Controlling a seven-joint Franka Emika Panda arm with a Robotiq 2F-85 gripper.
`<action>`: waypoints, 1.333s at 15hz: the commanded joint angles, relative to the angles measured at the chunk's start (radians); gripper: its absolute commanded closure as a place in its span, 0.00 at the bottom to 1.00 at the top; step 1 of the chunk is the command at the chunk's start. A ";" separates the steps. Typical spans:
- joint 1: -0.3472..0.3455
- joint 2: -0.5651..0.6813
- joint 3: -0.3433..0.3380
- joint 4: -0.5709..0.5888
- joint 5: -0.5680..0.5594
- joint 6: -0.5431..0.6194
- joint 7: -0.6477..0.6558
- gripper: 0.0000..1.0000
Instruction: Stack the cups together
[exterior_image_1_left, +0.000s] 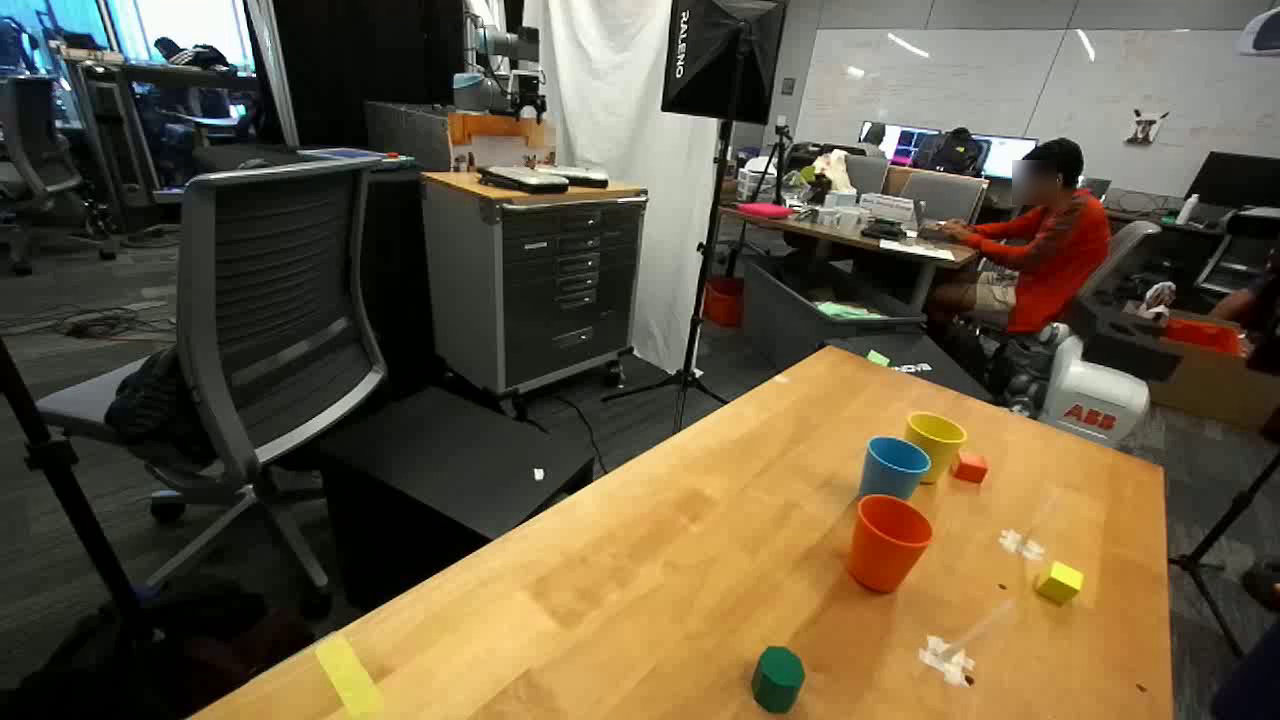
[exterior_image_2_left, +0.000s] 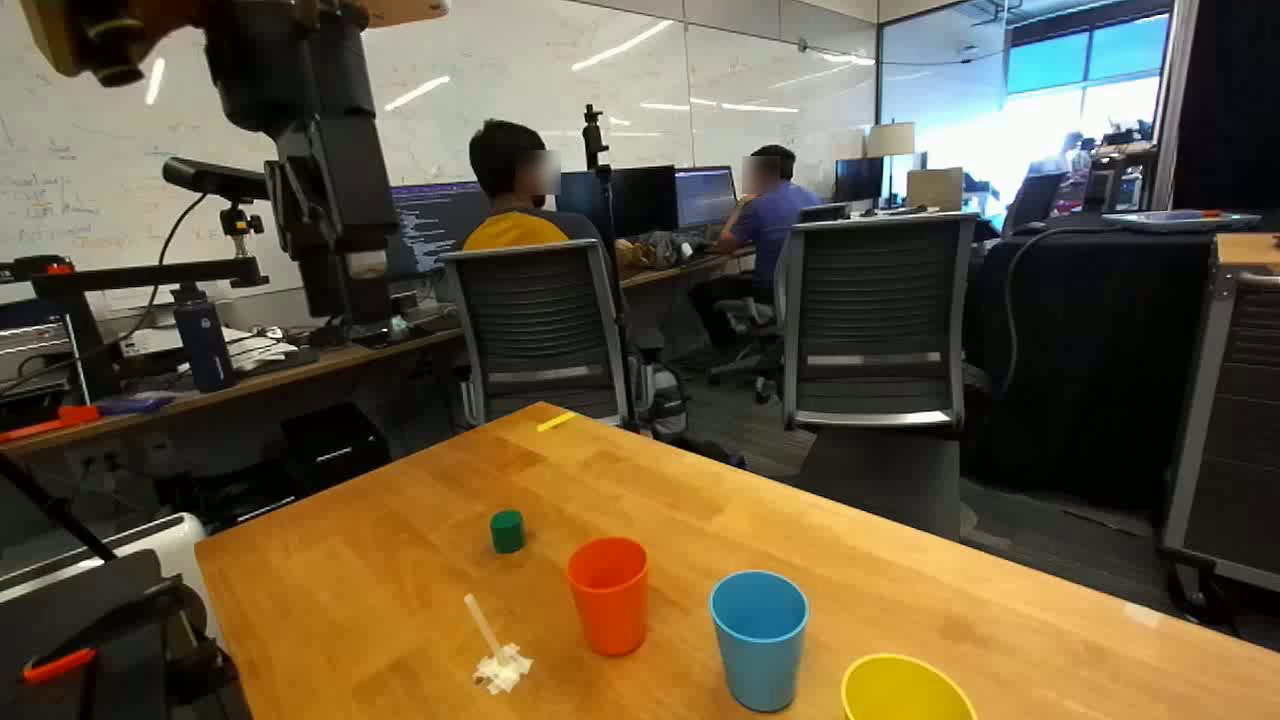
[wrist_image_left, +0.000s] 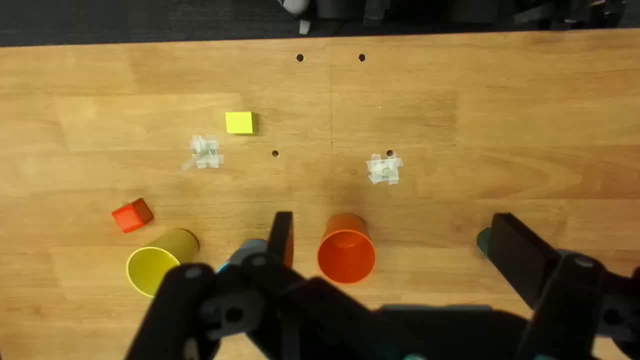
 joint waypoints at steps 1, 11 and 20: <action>-0.004 0.002 0.004 0.000 0.003 -0.002 -0.002 0.00; -0.004 0.023 0.005 -0.013 0.003 -0.001 -0.002 0.00; -0.004 0.023 0.005 -0.013 0.003 -0.001 -0.002 0.00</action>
